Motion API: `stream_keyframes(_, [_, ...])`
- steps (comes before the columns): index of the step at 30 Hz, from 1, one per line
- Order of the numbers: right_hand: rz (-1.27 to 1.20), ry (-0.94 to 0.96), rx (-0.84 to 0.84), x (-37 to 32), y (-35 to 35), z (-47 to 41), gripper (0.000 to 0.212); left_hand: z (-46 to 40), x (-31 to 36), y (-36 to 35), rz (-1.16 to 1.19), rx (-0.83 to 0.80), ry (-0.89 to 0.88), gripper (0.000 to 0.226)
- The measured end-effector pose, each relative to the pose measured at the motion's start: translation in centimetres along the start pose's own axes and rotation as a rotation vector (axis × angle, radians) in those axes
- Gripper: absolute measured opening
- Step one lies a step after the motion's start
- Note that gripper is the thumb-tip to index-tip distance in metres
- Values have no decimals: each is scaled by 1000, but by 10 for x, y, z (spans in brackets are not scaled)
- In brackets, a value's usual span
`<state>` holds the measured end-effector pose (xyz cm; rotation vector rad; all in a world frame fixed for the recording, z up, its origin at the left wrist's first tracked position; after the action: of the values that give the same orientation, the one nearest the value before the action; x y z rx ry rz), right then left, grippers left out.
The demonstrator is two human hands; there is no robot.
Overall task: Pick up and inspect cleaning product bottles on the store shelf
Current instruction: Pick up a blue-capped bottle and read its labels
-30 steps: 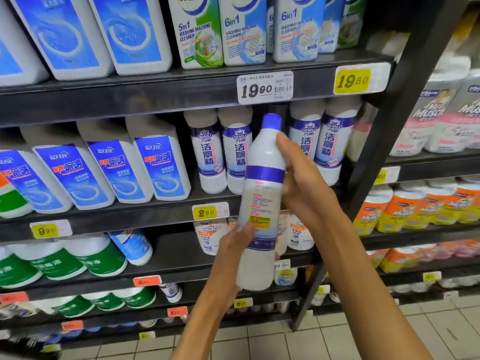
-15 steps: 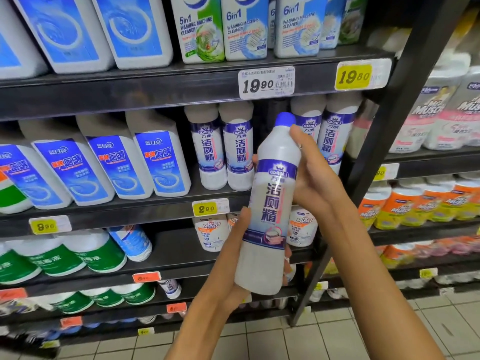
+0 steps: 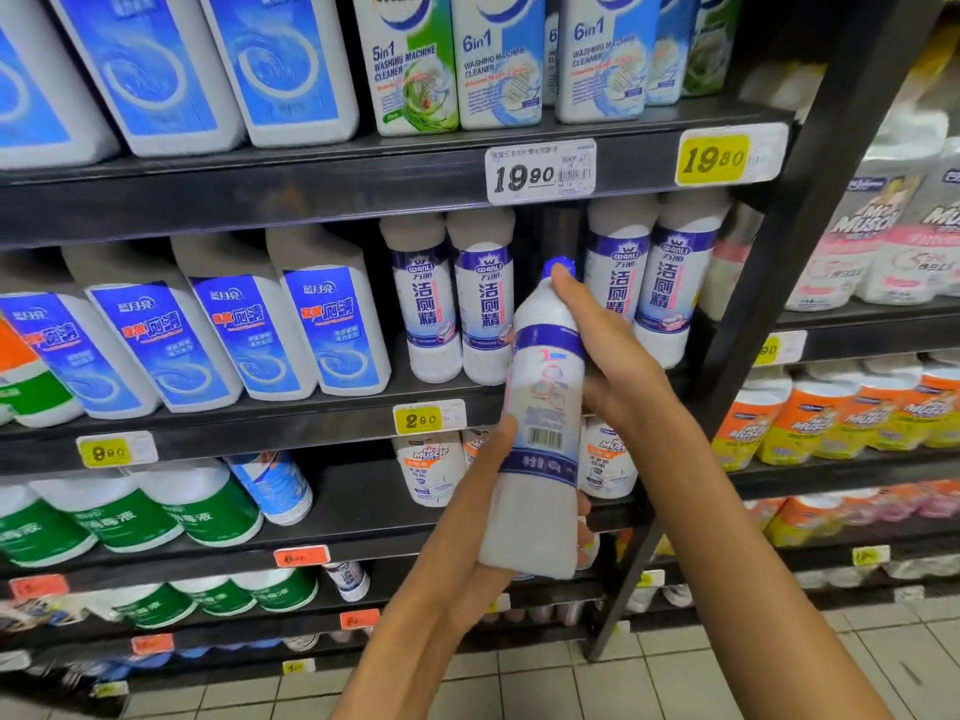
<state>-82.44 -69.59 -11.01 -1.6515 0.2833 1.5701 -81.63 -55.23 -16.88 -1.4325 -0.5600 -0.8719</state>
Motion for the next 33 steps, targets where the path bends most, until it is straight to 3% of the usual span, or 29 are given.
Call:
stream_keyframes(3, [-385, -83, -92, 19, -13, 3, 43, 5, 6, -23, 169, -185, -60, 62])
stream_keyframes(5, [-533, -136, -111, 28, -20, 8, 32, 5, 12, -40, 216, -283, -94, 61])
stream_keyframes(9, [-497, -237, -105, 40, -20, 11, 36, 4, 13, -50, 249, -301, -119, 59])
stream_keyframes(14, [-418, -151, -89, 28, -19, 7, 29, 8, 10, -46, 271, -333, -98, 57])
stream_keyframes(19, [-46, 148, -90, -23, -19, 7, 32, 6, 8, -9, -27, -35, -82, 92])
stream_keyframes(23, [0, 270, -114, -35, -22, 16, 33, 9, 9, -4, -91, -47, -141, 73])
stream_keyframes(25, [-137, 207, -208, -22, -30, 19, 42, 10, 6, -5, -53, -94, -162, 58])
stream_keyframes(28, [-288, 62, -359, -2, -47, 28, 56, 11, 4, 2, -121, -48, -150, 53])
stream_keyframes(30, [-211, 122, -330, -9, -42, 30, 58, 9, 9, 9, -306, 61, -114, 44])
stream_keyframes(33, [32, 302, -211, -32, -33, 36, 39, 8, 23, 13, -571, 218, -147, 49])
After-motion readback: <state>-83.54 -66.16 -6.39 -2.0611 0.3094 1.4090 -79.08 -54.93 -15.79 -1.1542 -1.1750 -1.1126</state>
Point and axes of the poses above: each hand's wrist, its own z-axis away from the middle knuckle, its own y-axis out of the back of the hand, x = y × z, the point moved 10 cm from there along -z, towards the middle knuckle, and after that the axes turned 15 degrees about -x, right-handed, at the moved point
